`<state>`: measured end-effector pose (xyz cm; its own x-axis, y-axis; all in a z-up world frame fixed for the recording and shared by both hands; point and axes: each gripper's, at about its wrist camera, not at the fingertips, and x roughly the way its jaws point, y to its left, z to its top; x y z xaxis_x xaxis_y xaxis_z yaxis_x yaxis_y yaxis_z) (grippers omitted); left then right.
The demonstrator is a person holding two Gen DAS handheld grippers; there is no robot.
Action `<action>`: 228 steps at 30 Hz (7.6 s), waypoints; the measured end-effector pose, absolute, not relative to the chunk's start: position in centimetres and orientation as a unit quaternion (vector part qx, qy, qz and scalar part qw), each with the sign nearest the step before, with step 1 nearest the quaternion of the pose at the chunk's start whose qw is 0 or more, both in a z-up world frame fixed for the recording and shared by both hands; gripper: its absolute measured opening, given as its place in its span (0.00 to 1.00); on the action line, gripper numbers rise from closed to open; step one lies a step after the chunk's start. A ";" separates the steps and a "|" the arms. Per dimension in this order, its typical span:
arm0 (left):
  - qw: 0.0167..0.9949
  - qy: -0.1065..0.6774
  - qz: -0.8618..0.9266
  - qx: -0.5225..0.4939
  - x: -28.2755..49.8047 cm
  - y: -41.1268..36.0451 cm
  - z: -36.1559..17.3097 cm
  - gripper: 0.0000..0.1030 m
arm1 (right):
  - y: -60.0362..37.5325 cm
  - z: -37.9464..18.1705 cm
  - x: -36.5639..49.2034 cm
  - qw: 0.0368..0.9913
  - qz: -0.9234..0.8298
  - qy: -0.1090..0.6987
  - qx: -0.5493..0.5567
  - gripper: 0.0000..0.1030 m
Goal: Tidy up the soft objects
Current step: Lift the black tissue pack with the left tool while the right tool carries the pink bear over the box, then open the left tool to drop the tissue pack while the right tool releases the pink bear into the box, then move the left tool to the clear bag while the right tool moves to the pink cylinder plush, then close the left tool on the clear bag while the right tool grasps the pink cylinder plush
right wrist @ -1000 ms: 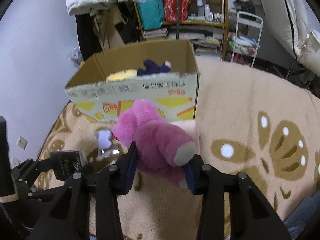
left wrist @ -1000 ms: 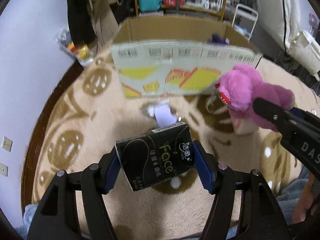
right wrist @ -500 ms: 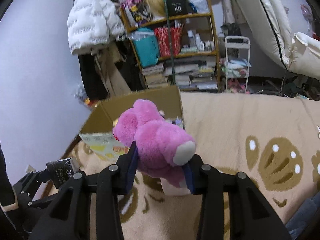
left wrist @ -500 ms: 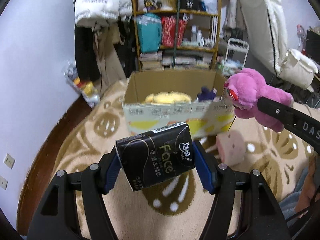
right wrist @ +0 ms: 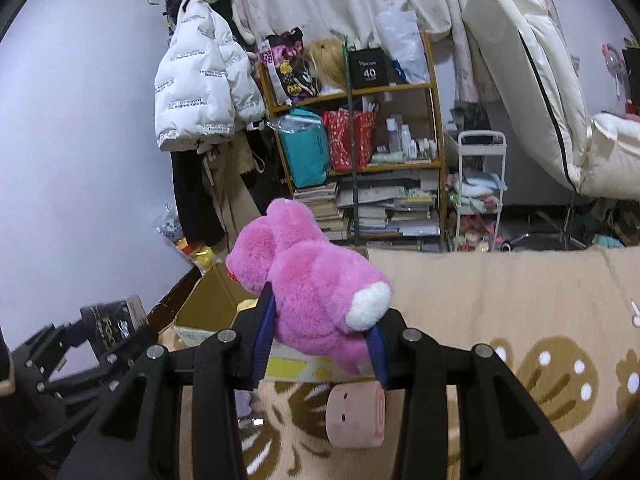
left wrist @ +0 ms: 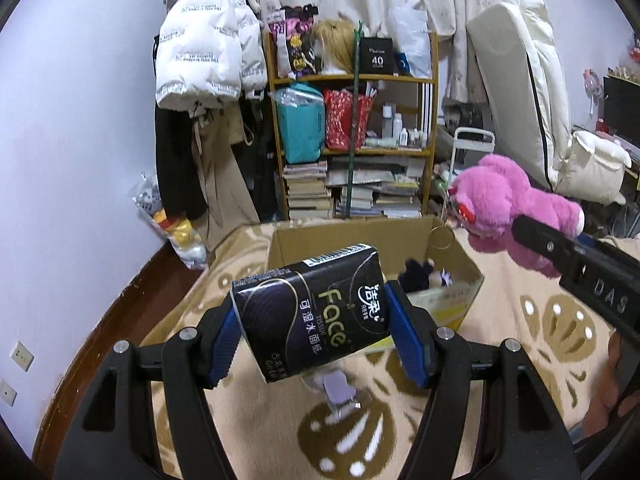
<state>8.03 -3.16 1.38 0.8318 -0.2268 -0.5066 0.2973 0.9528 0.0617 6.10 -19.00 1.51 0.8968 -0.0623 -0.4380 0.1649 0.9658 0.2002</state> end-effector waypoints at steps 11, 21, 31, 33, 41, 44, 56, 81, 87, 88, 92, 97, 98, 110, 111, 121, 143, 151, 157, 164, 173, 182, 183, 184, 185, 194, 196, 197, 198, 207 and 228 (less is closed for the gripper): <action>0.964 0.211 -0.137 0.082 10.9 -3.2 4.4 0.64 | -18.8 4.2 9.5 0.976 -0.042 0.183 0.106 0.42; 0.966 0.192 -0.127 0.117 14.8 -3.9 4.6 0.65 | -18.5 3.3 12.8 0.976 -0.026 0.195 0.090 0.42; 0.957 0.242 -0.122 0.108 18.7 -4.0 0.5 0.65 | -18.7 -0.4 15.5 0.969 -0.026 0.227 0.097 0.42; 0.954 0.250 -0.126 0.105 19.1 -4.2 -0.2 0.65 | -19.0 -1.3 15.8 0.967 -0.024 0.231 0.106 0.43; 0.946 0.273 -0.131 0.112 20.3 -4.9 -2.1 0.65 | -19.1 -4.0 16.8 0.956 -0.011 0.260 0.135 0.43; 0.943 0.284 -0.136 0.107 20.7 -4.9 -2.7 0.65 | -19.1 -4.5 16.9 0.954 0.000 0.262 0.143 0.44; 0.937 0.303 -0.135 0.111 20.8 -4.9 -3.7 0.66 | -19.2 -5.4 17.1 0.947 0.016 0.275 0.169 0.44; 0.942 0.310 -0.098 0.085 17.8 -1.1 -1.7 0.97 | -19.0 -2.5 13.3 0.959 -0.056 0.251 0.118 0.97; 0.944 0.302 -0.092 0.101 15.5 -0.5 -0.8 0.97 | -18.4 -1.2 11.4 0.963 -0.081 0.238 0.095 1.00; 0.944 0.299 -0.092 0.105 15.1 -0.5 -0.6 0.97 | -18.3 -1.0 11.1 0.963 -0.084 0.239 0.092 1.00; 0.944 0.297 -0.097 0.103 13.5 -0.2 0.0 0.97 | -18.5 -0.6 9.9 0.963 -0.087 0.238 0.096 1.00; 0.941 0.313 -0.097 0.081 12.0 0.8 0.2 0.97 | -18.9 -0.2 8.3 0.961 -0.087 0.238 0.108 1.00; 0.941 0.315 -0.096 0.082 11.7 1.0 0.2 0.97 | -18.9 -0.1 8.0 0.961 -0.087 0.238 0.110 1.00; 0.935 0.332 -0.084 0.088 10.2 1.6 -0.5 0.97 | -19.0 -0.4 6.5 0.957 -0.099 0.249 0.108 1.00; 0.934 0.336 -0.083 0.088 10.3 1.5 -0.7 0.97 | -19.0 -0.6 6.6 0.957 -0.101 0.251 0.106 1.00; 0.928 0.359 -0.067 0.074 12.8 1.4 -3.2 0.97 | -19.9 -2.9 7.8 0.943 -0.116 0.286 0.126 1.00; 0.884 0.455 -0.088 0.059 18.3 -0.8 -9.9 0.97 | -22.0 -9.0 11.5 0.905 -0.133 0.379 0.139 1.00; 0.861 0.494 -0.104 0.053 19.6 -1.8 -12.9 0.97 | -22.4 -11.1 12.6 0.891 -0.134 0.409 0.140 1.00; 0.852 0.508 -0.109 0.067 19.9 -2.7 -14.3 0.97 | -22.1 -12.6 13.6 0.881 -0.132 0.437 0.120 1.00; 0.842 0.521 -0.111 0.087 20.4 -3.7 -16.2 0.97 | -22.4 -14.3 14.3 0.869 -0.131 0.461 0.123 1.00; 0.827 0.542 -0.127 0.079 20.7 -4.4 -17.2 0.96 | -22.2 -16.0 14.6 0.853 -0.123 0.490 0.131 1.00; 0.826 0.545 -0.127 0.073 20.9 -4.2 -17.6 0.95 | -22.6 -16.7 14.9 0.847 -0.123 0.499 0.138 1.00; 0.826 0.545 -0.127 0.074 20.7 -4.1 -17.7 0.95 | -22.6 -16.7 14.9 0.846 -0.123 0.499 0.140 1.00; 0.825 0.546 -0.128 0.074 20.7 -4.1 -17.7 0.95 | -22.8 -16.7 15.0 0.846 -0.124 0.499 0.141 1.00; 0.824 0.547 -0.128 0.074 20.6 -3.8 -17.8 0.95 | -22.9 -16.8 15.0 0.846 -0.124 0.499 0.141 1.00; 0.822 0.549 -0.126 0.087 19.9 -5.1 -18.9 0.94 | -22.7 -17.2 14.9 0.840 -0.131 0.510 0.133 0.94; 0.821 0.549 -0.126 0.092 19.7 -5.4 -19.1 0.94 | -22.6 -17.2 14.8 0.839 -0.131 0.510 0.134 0.92; 0.821 0.548 -0.127 0.095 19.6 -5.6 -19.2 0.94 | -22.6 -17.1 14.8 0.839 -0.131 0.511 0.134 0.91; 0.821 0.548 -0.127 0.097 19.3 -6.0 -19.1 0.93 | -22.6 -17.1 14.8 0.839 -0.130 0.511 0.135 0.91; 0.823 0.544 -0.135 0.089 18.3 -5.9 -19.1 0.85 | -22.5 -16.9 14.2 0.839 -0.128 0.510 0.140 0.83; 0.819 0.541 -0.175 0.075 16.2 -5.5 -17.4 0.43 | -20.4 -15.5 12.4 0.843 -0.118 0.512 0.117 0.51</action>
